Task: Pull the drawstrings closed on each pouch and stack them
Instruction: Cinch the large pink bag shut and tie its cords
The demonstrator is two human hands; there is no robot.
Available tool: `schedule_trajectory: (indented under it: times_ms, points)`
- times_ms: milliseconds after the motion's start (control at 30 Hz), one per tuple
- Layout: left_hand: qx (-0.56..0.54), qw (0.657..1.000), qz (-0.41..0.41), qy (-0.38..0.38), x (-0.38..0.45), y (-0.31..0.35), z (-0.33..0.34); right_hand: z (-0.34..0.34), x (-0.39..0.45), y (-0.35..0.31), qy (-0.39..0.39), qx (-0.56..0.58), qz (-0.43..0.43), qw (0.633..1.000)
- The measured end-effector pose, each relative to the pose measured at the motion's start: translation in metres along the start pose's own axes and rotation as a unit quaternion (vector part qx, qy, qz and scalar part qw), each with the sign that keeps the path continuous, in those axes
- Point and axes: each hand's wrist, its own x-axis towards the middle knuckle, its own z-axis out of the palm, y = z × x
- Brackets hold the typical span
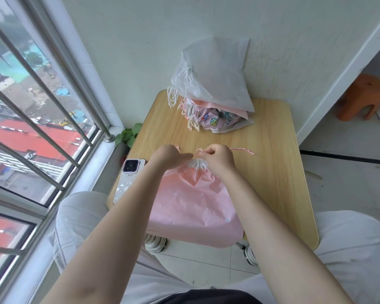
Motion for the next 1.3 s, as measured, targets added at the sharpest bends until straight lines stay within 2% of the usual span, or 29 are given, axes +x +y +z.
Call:
schedule_trajectory:
  times_ms: [100, 267, 400, 500, 600, 700, 767, 867, 933, 967, 1067, 1167, 1233, 1300]
  points:
    - [-0.106, 0.994, 0.005, 0.002, -0.004, 0.002, 0.006, -0.002, -0.002, 0.0, 0.018, -0.005, -0.015, 1.0]
    - [-0.18, 0.983, 0.012, 0.022, -0.011, 0.003, 0.012, -0.002, -0.006, 0.001, 0.029, -0.025, -0.032, 0.999]
    - [-0.282, 0.958, 0.014, 0.057, -0.016, 0.007, 0.015, 0.002, -0.01, 0.003, 0.03, -0.034, -0.04, 0.998]
    - [-0.408, 0.912, 0.03, 0.04, -0.022, 0.008, 0.017, 0.004, -0.011, 0.005, 0.026, -0.033, -0.035, 0.998]
    - [-0.549, 0.834, 0.049, -0.021, -0.024, 0.006, 0.017, 0.004, -0.012, 0.006, 0.016, -0.022, -0.034, 0.999]
    - [-0.593, 0.801, 0.059, -0.049, -0.021, 0.005, 0.018, 0.001, -0.011, 0.007, 0.022, 0.066, 0.005, 0.998]
    - [-0.583, 0.809, 0.055, -0.047, -0.02, 0.006, 0.018, -0.002, -0.01, 0.006, 0.014, 0.224, 0.075, 0.972]
    - [-0.556, 0.828, 0.046, -0.047, -0.019, 0.006, 0.019, -0.009, -0.012, 0.001, -0.043, 0.441, 0.147, 0.884]
    - [-0.544, 0.837, 0.039, -0.041, -0.019, 0.005, 0.021, -0.015, -0.012, -0.001, -0.06, 0.523, 0.164, 0.834]
    - [-0.529, 0.847, 0.037, -0.034, -0.02, 0.006, 0.021, -0.016, -0.012, -0.001, -0.06, 0.537, 0.169, 0.824]
    - [-0.425, 0.904, 0.045, -0.008, -0.026, 0.013, 0.022, -0.014, -0.014, 0.0, -0.043, 0.503, 0.159, 0.849]
    - [-0.308, 0.948, 0.082, -0.007, -0.029, 0.022, 0.021, -0.013, -0.016, -0.004, -0.012, 0.407, 0.094, 0.908]
    - [-0.287, 0.952, 0.096, -0.04, -0.033, 0.027, 0.019, -0.017, -0.017, -0.008, 0.002, 0.32, 0.041, 0.946]
    - [-0.308, 0.942, 0.105, -0.086, -0.039, 0.032, 0.018, -0.02, -0.018, -0.011, -0.01, 0.272, 0.012, 0.962]
